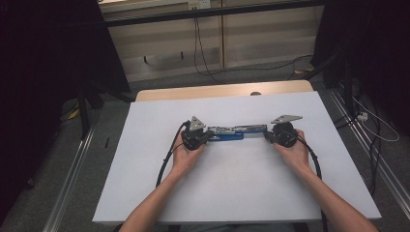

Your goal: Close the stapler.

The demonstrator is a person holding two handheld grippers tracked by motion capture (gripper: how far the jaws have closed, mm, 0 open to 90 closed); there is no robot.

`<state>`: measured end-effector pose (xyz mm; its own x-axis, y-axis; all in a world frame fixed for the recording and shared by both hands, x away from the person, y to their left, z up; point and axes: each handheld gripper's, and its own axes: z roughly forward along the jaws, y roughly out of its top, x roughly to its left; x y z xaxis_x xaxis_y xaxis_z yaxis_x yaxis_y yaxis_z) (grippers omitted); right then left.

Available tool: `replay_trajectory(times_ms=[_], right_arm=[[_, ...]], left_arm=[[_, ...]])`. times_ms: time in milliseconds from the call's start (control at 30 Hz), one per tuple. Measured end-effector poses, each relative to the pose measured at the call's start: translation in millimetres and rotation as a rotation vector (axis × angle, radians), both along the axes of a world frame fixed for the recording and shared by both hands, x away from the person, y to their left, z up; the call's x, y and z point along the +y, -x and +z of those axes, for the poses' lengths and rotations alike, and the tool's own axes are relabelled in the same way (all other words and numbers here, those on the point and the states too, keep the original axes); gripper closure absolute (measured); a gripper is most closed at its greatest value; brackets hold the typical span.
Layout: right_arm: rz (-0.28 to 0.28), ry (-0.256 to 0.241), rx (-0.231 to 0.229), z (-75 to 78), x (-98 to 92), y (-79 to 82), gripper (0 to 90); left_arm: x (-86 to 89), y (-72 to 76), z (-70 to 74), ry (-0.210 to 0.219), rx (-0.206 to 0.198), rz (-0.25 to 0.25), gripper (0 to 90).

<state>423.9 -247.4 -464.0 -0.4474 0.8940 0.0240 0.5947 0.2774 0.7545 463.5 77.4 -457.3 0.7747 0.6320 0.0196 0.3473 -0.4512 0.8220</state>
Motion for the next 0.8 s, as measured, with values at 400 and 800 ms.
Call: replay_trajectory(times_ms=[400, 800], right_arm=[[-0.003, -0.018, -0.031, 1.8, -0.4, -0.1, 90.0], [-0.012, -0.029, -0.07, 4.6, -0.6, 0.8, 90.0]], left_arm=[[-0.2, 0.1, 0.0, 0.001, 0.001, 0.002, 90.0], [-0.3, 0.3, 0.0, 0.0, 0.002, 0.004, 90.0]])
